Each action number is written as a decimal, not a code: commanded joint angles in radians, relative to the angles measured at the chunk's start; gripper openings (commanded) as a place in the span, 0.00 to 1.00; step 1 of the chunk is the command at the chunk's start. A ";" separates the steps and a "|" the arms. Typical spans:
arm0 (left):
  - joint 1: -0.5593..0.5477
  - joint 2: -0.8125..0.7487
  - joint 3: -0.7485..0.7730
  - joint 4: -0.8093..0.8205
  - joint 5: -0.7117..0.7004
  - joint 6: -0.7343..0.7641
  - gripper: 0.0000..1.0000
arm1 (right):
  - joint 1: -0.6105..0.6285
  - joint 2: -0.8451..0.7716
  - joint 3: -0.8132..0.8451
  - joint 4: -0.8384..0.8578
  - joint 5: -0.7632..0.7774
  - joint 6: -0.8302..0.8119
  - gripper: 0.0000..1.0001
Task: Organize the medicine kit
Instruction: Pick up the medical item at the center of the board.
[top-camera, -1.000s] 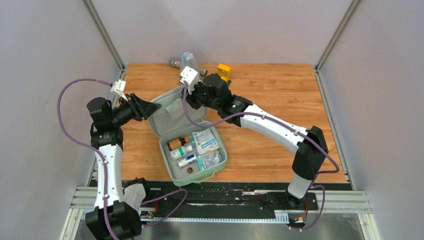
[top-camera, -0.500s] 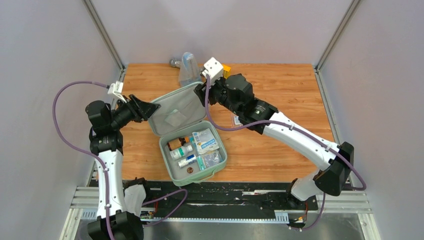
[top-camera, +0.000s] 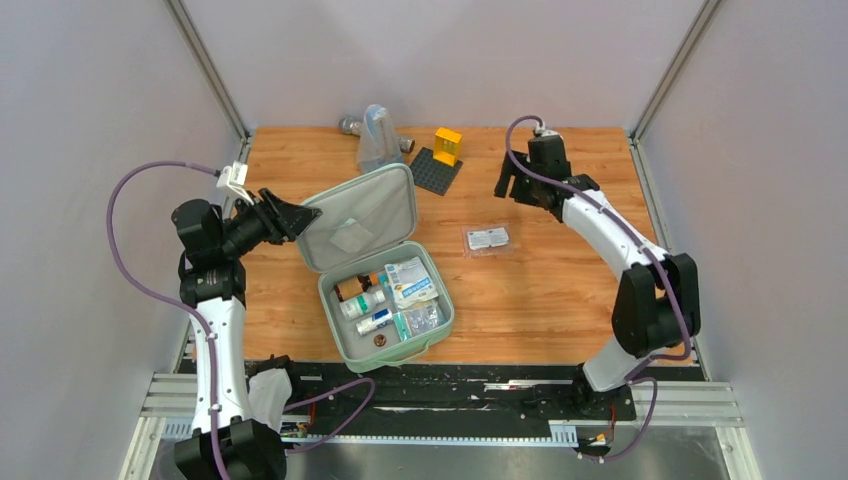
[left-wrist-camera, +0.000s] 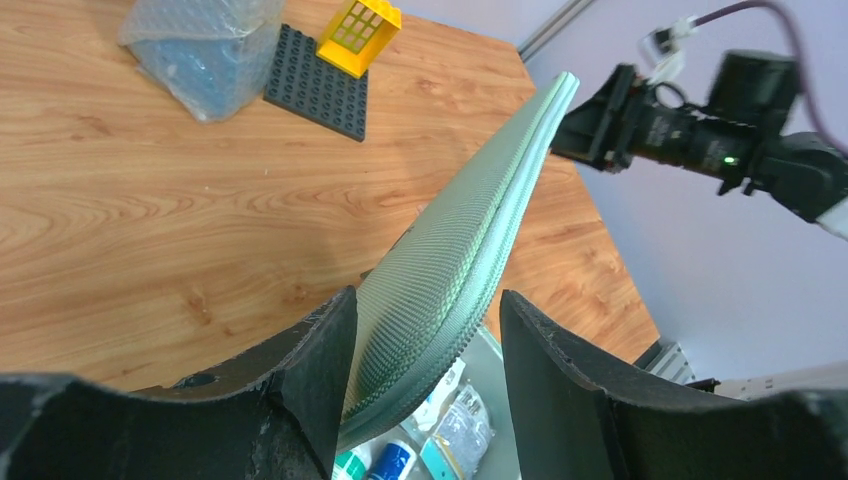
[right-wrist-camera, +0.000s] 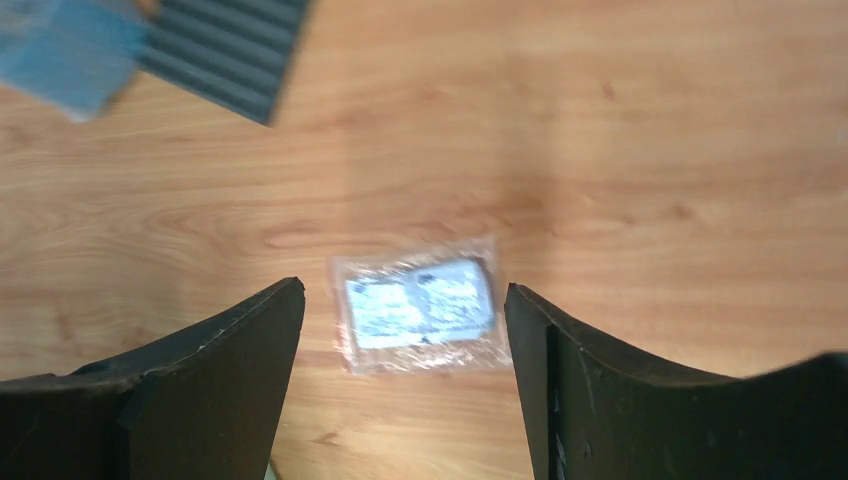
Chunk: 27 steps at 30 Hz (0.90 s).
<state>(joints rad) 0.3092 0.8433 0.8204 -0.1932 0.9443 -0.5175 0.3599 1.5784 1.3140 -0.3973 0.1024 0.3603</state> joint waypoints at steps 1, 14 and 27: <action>-0.004 -0.001 0.033 0.001 0.026 0.020 0.63 | -0.096 0.094 -0.042 -0.133 -0.178 0.183 0.75; -0.004 0.002 0.033 -0.002 0.028 0.022 0.62 | -0.134 0.320 0.004 -0.151 -0.209 0.125 0.63; -0.004 0.007 0.029 -0.006 0.031 0.031 0.62 | -0.130 0.390 0.016 -0.172 -0.178 0.055 0.25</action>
<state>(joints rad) 0.3092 0.8482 0.8204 -0.2062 0.9524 -0.5087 0.2222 1.9472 1.3148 -0.5610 -0.0933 0.4500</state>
